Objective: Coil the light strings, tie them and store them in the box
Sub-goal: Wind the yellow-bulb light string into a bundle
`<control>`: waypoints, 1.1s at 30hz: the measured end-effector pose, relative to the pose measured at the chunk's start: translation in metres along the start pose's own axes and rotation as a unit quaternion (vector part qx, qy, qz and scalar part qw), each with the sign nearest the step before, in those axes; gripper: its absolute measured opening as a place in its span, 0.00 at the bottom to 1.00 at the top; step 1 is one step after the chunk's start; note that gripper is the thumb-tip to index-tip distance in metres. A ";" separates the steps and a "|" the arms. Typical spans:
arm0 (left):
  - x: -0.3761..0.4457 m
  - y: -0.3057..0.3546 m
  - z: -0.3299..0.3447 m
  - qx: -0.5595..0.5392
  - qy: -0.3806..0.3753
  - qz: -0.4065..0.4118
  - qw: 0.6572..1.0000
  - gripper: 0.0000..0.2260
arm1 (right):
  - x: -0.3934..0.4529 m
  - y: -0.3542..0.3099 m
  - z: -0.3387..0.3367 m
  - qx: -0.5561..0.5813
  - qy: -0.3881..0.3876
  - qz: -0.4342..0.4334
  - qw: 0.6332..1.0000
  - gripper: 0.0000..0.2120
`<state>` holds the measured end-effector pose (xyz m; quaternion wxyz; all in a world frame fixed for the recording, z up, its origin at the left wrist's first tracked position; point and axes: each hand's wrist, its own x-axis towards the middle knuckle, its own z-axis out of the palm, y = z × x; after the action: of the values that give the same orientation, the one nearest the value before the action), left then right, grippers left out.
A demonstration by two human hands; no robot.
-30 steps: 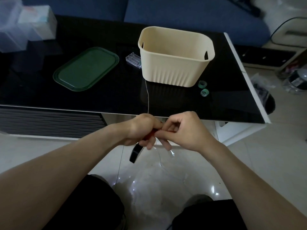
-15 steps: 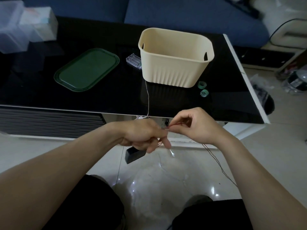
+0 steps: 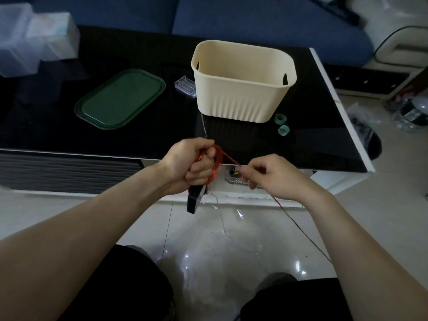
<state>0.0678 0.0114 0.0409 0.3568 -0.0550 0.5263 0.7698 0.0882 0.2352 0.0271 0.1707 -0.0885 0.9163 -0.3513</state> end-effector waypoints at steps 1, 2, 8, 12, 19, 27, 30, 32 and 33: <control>0.001 0.001 -0.001 -0.034 0.015 0.015 0.999 0.18 | 0.000 0.002 0.001 -0.006 -0.011 0.012 1.000 0.12; 0.002 0.003 -0.003 -0.065 0.034 0.033 0.997 0.18 | 0.000 0.004 0.001 -0.020 -0.025 0.026 0.999 0.12; 0.007 0.009 -0.013 -0.138 0.115 0.108 0.978 0.18 | -0.003 0.006 0.005 -0.084 -0.102 0.081 0.988 0.11; 0.000 0.012 -0.006 -0.150 0.097 0.105 0.978 0.21 | -0.007 -0.007 0.011 -0.060 -0.160 0.063 0.983 0.11; -0.004 0.010 0.001 -0.109 0.031 0.067 0.991 0.26 | -0.015 -0.039 0.024 -0.043 -0.239 -0.034 0.969 0.09; -0.003 -0.013 0.000 0.161 -0.177 -0.100 0.966 0.37 | -0.023 -0.045 0.027 0.130 -0.095 -0.116 0.980 0.11; -0.004 -0.014 0.000 0.173 -0.247 -0.129 0.945 0.35 | -0.019 -0.036 0.025 0.137 -0.014 -0.115 0.984 0.10; -0.004 -0.013 0.003 0.200 -0.253 -0.128 0.938 0.32 | -0.016 -0.031 0.022 0.138 0.026 -0.102 0.985 0.06; -0.003 -0.013 0.002 0.216 -0.244 -0.118 0.938 0.31 | -0.015 -0.029 0.021 0.137 0.036 -0.102 0.985 0.05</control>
<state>0.0789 0.0144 0.0335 0.5657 0.1513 0.5661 0.5802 0.1115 0.2053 0.0357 0.1114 -0.1442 0.8511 -0.4923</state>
